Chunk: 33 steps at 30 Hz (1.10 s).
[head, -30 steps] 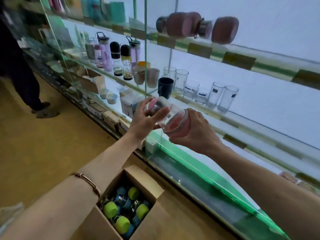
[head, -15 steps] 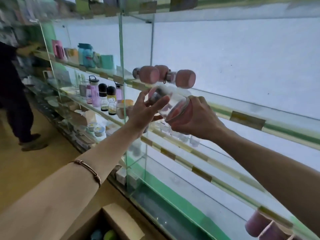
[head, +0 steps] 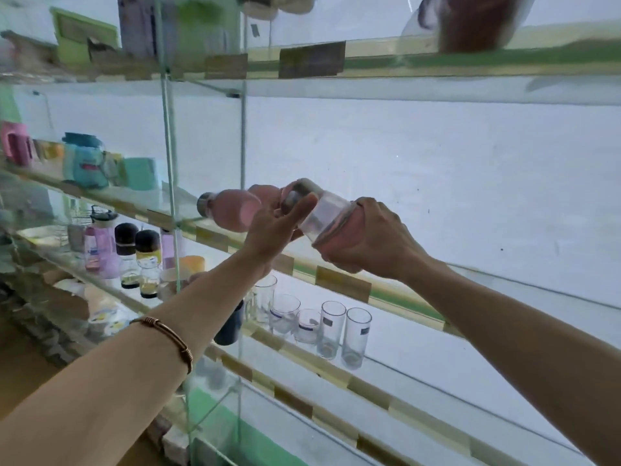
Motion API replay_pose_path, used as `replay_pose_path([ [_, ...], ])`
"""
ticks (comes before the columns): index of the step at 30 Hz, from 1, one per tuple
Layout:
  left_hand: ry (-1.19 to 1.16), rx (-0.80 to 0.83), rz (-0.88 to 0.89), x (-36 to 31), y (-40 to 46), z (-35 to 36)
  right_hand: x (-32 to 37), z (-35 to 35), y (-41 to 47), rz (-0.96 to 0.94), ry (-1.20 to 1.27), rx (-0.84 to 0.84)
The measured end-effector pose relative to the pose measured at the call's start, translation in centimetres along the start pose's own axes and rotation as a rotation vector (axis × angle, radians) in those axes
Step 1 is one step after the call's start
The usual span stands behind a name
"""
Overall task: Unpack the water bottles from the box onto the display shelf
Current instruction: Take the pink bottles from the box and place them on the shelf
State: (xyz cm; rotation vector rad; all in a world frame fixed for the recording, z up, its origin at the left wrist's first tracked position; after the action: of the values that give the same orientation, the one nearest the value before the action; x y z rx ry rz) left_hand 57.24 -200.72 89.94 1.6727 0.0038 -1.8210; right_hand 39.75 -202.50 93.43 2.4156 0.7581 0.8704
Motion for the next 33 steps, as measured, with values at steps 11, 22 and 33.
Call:
replay_pose_path([
  [11,0.401,-0.095,0.166,1.3,10.9,-4.0,0.8,9.8,7.5,0.108,0.119,-0.043],
  [22,0.826,-0.174,0.335,2.5,15.0,-6.7,2.0,13.4,11.2,0.019,-0.005,0.01],
  [33,0.96,-0.182,0.429,3.5,12.5,-7.1,1.6,13.2,10.0,0.008,-0.013,0.014],
])
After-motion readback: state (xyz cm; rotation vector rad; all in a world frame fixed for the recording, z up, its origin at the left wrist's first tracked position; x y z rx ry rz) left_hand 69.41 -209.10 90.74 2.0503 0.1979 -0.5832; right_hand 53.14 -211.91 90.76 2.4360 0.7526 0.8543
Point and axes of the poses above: each hand's wrist, its own y-axis towards the middle knuckle, its own z-axis out of the palm, x = y × z, the point moved 3 cm from there along y, towards the middle knuckle, and after that the axes turned 10 degrees about -x, right-handed, at the moved point
